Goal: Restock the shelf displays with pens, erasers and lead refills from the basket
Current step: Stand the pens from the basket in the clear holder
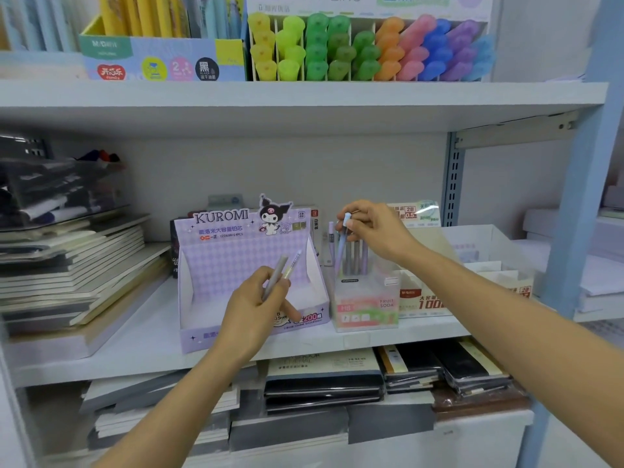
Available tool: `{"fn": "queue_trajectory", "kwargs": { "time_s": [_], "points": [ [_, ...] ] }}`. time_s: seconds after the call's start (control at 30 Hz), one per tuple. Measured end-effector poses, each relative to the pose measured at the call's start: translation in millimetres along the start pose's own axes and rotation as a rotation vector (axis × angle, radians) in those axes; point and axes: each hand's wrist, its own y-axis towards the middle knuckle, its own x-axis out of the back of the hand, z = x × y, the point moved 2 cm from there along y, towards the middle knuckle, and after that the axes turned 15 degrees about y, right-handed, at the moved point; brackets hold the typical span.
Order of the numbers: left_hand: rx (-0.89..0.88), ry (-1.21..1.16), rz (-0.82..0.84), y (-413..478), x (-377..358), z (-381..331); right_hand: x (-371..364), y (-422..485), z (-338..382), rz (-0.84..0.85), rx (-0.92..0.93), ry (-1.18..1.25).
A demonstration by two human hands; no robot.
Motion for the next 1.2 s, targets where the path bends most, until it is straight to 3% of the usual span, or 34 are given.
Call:
{"fn": "queue_trajectory", "kwargs": {
  "time_s": [0.17,0.37,0.6,0.7,0.8,0.9,1.07,1.2],
  "points": [
    [0.003,-0.014,-0.026,-7,10,3,-3,1,8,0.122,-0.041,-0.024],
    [0.054,-0.214,-0.04,-7,16,4,-7,3,4,0.0,-0.077,0.026],
    [0.044,-0.362,0.016,-7,15,-9,-11,6,9,-0.094,-0.014,-0.208],
    [0.043,-0.412,0.017,-7,14,-15,-10,-4,25,-0.1,0.028,0.037],
    [0.027,-0.429,0.035,-6,8,-26,-20,-21,38,0.132,-0.086,0.321],
    [0.001,-0.448,0.078,-6,0,-39,-27,-33,42,0.246,-0.107,0.359],
    [0.092,-0.532,-0.032,-5,3,-39,5,-39,47,0.07,-0.124,0.536],
    [0.138,-0.732,-0.146,-3,6,-46,14,-59,42,0.24,-0.184,0.403]
  ]
}}
